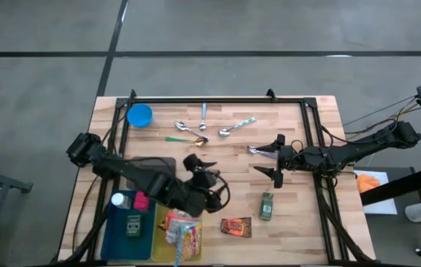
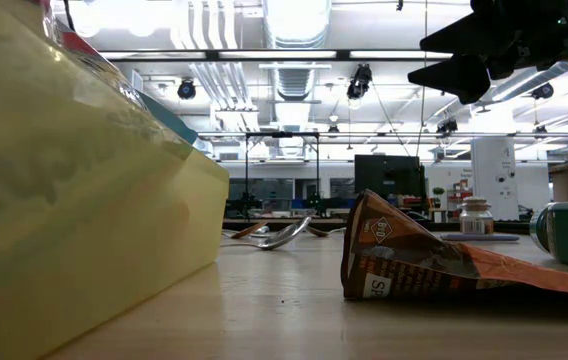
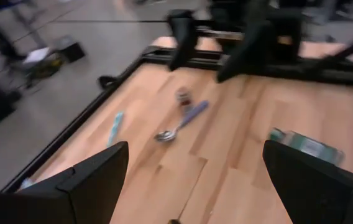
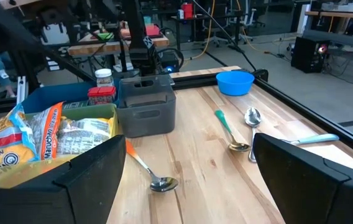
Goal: Pick & Place Food Item
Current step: Put the green seasoning bottle into the blue bin
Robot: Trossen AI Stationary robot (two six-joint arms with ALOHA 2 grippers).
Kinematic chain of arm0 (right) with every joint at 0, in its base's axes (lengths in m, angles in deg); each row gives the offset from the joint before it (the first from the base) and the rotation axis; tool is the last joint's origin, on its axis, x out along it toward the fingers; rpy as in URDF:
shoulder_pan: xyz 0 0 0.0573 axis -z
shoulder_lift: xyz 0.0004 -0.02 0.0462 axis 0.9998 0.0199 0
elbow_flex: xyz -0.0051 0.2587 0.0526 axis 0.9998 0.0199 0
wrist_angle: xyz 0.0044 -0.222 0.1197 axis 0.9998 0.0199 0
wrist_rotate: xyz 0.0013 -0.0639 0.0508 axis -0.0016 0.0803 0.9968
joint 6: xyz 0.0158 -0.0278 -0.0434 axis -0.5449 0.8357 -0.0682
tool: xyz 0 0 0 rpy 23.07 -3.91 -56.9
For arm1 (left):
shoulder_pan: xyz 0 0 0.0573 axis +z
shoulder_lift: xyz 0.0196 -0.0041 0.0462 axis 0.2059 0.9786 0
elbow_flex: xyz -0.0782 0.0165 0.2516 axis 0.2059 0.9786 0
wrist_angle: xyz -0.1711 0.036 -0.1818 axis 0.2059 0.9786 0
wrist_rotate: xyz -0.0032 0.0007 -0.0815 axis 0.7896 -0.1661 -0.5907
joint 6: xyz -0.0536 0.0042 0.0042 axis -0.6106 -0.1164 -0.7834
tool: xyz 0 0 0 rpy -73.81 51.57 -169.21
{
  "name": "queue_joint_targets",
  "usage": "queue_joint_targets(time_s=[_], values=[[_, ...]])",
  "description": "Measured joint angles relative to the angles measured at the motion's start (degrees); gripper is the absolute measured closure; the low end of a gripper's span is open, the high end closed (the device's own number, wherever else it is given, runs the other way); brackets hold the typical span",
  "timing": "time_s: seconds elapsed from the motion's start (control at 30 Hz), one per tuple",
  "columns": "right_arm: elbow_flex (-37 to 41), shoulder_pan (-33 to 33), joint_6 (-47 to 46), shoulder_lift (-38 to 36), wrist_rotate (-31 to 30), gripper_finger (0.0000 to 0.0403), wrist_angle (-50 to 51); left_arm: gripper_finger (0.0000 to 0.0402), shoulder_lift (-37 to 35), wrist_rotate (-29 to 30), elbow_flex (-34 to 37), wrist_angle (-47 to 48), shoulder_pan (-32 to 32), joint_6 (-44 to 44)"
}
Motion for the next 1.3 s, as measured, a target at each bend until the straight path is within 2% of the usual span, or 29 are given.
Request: queue_joint_targets(time_s=[0.17,0.37,0.47,0.63,0.83,1.17,1.3], values=[[0.0,0.0,0.0,0.0,0.0,0.0054,0.0,0.0026,0.1,-11.8,0.0,-5.4,3.5,10.8],[0.0,0.0,0.0,0.0,0.0,0.0054,0.0,0.0026,0.1,-27.1,0.2,-7.8,9.7,15.1],[0.0,0.0,0.0,0.0,0.0,0.0054,0.0,0.0026,-0.4,-31.3,3.1,-12.0,11.7,16.2],[0.0,0.0,0.0,0.0,0.0,0.0054,0.0,0.0026,-5.2,-35.1,13.4,-24.8,13.6,17.6],[0.0,0.0,0.0,0.0,0.0,0.0054,0.0,0.0026,-14.4,-35.5,28.7,-39.7,13.9,17.6],[0.0,0.0,0.0,0.0,0.0,0.0054,0.0,0.0027,-31.8,-35.7,45.1,-44.5,13.9,14.1],[0.0,0.0,0.0,0.0,0.0,0.0054,0.1,0.0027,-35.8,-35.7,49.9,-46.7,13.8,14.3]])
